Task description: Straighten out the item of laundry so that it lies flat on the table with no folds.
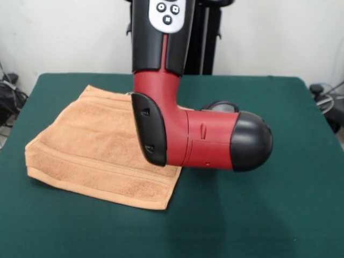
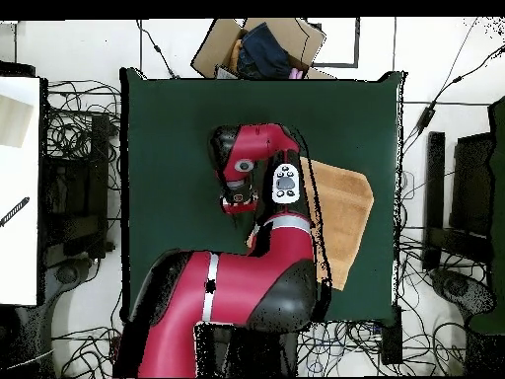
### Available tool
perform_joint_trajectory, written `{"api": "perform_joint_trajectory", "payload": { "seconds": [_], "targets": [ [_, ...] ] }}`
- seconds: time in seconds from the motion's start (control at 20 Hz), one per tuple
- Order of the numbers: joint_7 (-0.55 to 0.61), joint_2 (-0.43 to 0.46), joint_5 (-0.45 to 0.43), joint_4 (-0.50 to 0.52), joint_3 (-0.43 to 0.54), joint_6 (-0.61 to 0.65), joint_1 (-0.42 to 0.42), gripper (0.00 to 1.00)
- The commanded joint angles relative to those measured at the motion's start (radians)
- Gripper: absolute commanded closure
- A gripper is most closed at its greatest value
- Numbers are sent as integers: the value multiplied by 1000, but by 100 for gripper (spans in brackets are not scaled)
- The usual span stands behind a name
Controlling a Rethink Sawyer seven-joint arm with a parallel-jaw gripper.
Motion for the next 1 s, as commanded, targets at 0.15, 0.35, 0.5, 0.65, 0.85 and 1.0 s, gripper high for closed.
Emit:
{"api": "perform_joint_trajectory", "payload": {
  "seconds": [0.15,0.35,0.5,0.65,0.85,1.0],
  "targets": [
    [-75,-89,91,199,126,-124,-106,0],
    [-66,-103,89,223,126,-148,-109,0],
    [-65,-122,86,249,127,-159,-112,0],
    [-62,-128,82,254,130,-161,-114,0],
    [-59,-124,77,235,134,-144,-112,0],
    [-52,-138,70,205,130,-119,-97,0]
  ]
}}
